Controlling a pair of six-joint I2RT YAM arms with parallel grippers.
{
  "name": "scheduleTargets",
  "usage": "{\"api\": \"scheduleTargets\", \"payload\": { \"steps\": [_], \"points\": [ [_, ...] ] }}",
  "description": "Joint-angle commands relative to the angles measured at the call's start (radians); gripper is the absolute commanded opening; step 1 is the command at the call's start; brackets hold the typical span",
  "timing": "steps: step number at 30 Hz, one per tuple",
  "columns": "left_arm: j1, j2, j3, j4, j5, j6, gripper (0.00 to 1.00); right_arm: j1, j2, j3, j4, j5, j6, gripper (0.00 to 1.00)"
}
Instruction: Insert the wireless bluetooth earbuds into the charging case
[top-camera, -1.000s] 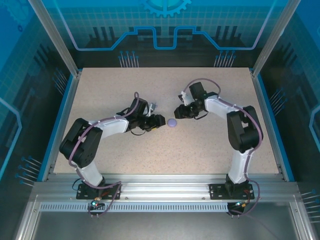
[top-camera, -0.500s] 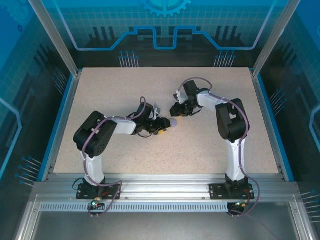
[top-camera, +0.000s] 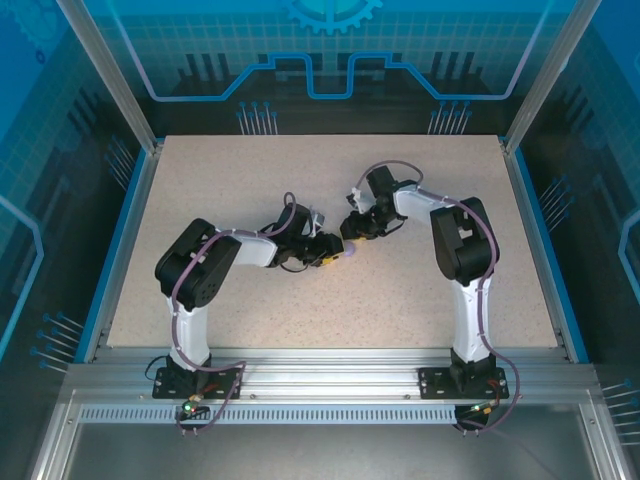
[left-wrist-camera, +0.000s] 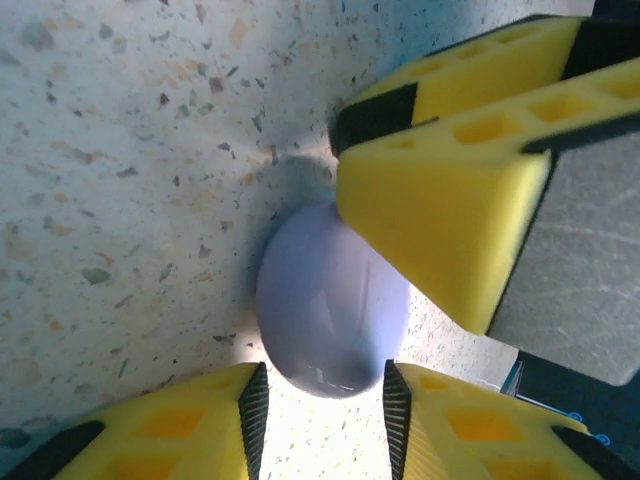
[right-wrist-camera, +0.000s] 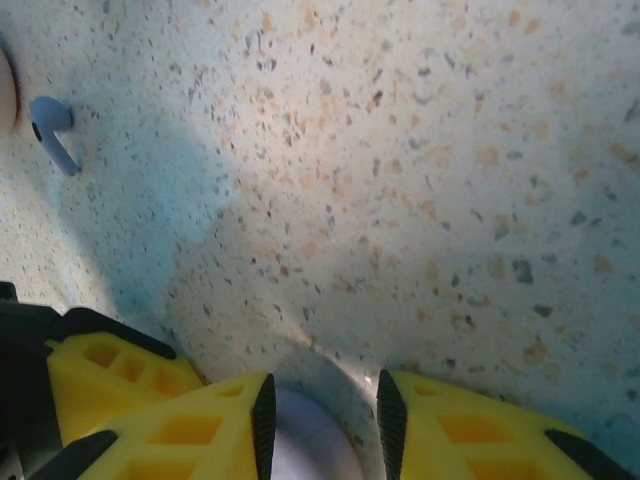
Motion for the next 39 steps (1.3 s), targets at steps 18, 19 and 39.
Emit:
{"api": "scheduleTargets", "payload": {
  "steps": [18, 19, 39],
  "points": [
    [-0.007, -0.030, 0.008, -0.104, -0.073, 0.075, 0.40, 0.005, -0.187, -0.145, -0.034, 0.088, 0.030, 0.39],
    [-0.006, -0.040, 0.007, -0.111, -0.075, 0.083, 0.42, 0.003, -0.193, -0.146, -0.032, 0.087, 0.028, 0.39],
    [-0.044, -0.043, -0.106, 0.131, 0.030, -0.061, 0.51, 0.000, -0.189, -0.207, -0.003, 0.014, 0.031, 0.37]
  ]
}}
